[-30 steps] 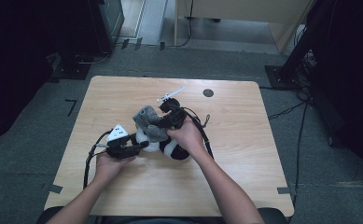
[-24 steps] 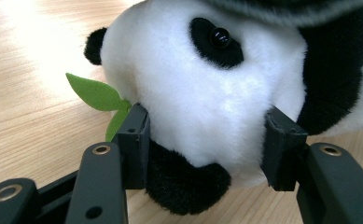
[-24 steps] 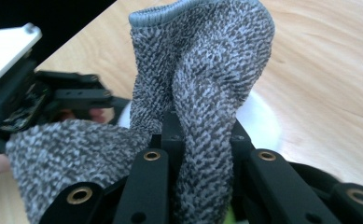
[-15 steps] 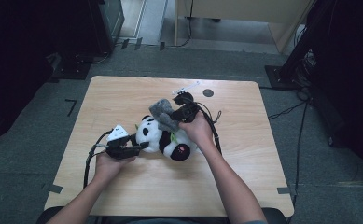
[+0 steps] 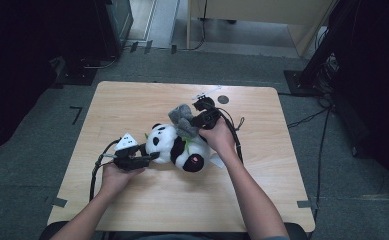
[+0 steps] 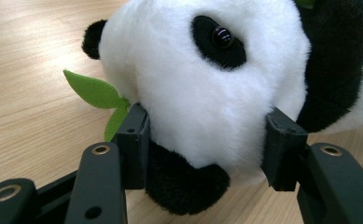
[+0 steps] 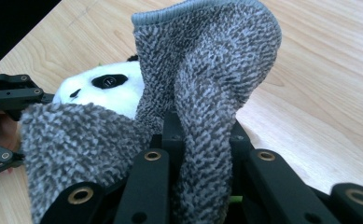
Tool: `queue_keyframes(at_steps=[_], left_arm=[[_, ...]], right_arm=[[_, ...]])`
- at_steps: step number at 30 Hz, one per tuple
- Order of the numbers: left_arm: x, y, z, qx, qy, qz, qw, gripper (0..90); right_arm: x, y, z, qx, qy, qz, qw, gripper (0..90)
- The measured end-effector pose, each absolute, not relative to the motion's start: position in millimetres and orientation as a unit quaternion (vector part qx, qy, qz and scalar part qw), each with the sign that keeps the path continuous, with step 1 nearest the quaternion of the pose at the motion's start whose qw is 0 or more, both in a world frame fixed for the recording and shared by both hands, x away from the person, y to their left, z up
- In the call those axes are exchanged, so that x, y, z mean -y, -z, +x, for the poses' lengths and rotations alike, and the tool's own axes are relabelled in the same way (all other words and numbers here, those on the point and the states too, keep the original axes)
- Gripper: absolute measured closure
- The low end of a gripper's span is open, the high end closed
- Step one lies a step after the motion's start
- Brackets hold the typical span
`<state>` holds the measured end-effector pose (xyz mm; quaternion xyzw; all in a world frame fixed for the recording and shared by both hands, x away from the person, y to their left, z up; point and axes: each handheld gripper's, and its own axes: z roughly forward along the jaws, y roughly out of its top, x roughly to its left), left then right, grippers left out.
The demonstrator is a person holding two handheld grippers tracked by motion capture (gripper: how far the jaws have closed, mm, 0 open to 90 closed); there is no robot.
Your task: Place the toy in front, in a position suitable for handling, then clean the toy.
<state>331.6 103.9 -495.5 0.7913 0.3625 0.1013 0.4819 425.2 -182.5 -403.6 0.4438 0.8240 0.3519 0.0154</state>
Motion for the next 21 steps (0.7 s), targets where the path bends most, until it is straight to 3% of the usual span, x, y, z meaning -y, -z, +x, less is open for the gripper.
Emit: queue_keyframes(at_steps=[21], left_arm=[[-105.0,496.0,331.4,-0.361,-0.101,0.796,0.475,44.5]], right_arm=[[212.4,376.3,414.7,-0.799,-0.397,0.450,0.039,77.7]])
